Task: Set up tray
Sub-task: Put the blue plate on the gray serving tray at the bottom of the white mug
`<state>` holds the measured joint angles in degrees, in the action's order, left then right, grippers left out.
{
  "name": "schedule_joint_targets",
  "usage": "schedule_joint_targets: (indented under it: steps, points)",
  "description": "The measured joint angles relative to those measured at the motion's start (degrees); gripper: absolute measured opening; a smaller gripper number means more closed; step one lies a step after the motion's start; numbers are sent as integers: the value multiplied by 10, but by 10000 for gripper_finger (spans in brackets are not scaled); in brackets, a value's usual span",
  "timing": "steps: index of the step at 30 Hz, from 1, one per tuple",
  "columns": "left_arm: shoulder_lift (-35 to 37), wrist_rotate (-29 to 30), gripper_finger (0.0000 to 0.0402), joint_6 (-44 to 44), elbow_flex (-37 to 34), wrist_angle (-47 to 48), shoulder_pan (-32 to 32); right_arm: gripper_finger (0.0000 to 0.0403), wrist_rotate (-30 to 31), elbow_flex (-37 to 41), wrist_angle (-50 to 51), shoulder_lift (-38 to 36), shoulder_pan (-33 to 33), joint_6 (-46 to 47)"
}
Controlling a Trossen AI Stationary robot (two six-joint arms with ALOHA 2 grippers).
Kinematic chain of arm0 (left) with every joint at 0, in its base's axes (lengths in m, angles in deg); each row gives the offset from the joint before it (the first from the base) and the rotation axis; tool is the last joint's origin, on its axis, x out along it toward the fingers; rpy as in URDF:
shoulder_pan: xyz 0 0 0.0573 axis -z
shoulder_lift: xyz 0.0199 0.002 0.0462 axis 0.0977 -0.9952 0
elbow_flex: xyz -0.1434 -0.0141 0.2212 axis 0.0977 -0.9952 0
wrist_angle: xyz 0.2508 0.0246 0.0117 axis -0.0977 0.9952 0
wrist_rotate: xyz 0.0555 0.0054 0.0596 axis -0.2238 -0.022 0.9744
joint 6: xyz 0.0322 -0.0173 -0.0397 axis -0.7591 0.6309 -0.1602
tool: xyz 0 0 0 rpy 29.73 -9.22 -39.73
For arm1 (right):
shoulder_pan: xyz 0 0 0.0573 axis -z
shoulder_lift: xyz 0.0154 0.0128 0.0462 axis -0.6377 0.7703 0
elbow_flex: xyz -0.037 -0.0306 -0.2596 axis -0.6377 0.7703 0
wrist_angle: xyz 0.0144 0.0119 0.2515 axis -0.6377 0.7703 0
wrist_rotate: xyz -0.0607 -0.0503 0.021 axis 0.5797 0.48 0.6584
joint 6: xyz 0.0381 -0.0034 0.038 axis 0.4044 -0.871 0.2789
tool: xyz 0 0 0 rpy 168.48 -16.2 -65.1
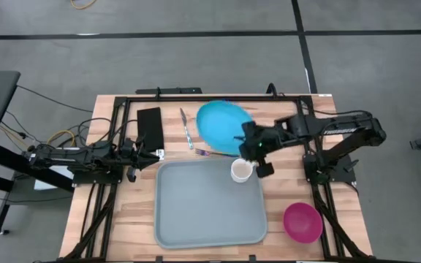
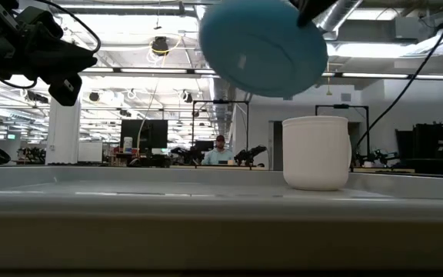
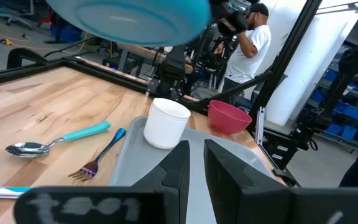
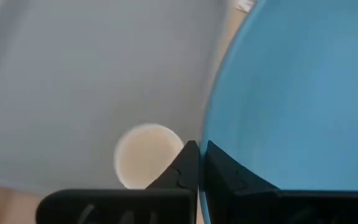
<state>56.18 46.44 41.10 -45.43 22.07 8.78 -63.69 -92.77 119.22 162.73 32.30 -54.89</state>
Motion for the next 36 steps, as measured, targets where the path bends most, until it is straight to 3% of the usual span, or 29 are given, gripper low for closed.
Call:
schedule_joint_targets:
  steps: [6, 11, 20, 36]
  points:
    - [0, 0, 36, 0, 0, 0, 0, 1, 3, -60, 18, 83, -81, 30]
    - [0, 0, 36, 0, 0, 0, 0, 0, 44, -139, 47, 158, -145, 65]
    - [0, 0, 36, 0, 0, 0, 0, 0, 38, -271, 82, 263, -234, 164]
    - [0, 0, 36, 0, 0, 0, 0, 0, -20, -281, 34, 385, -293, 279]
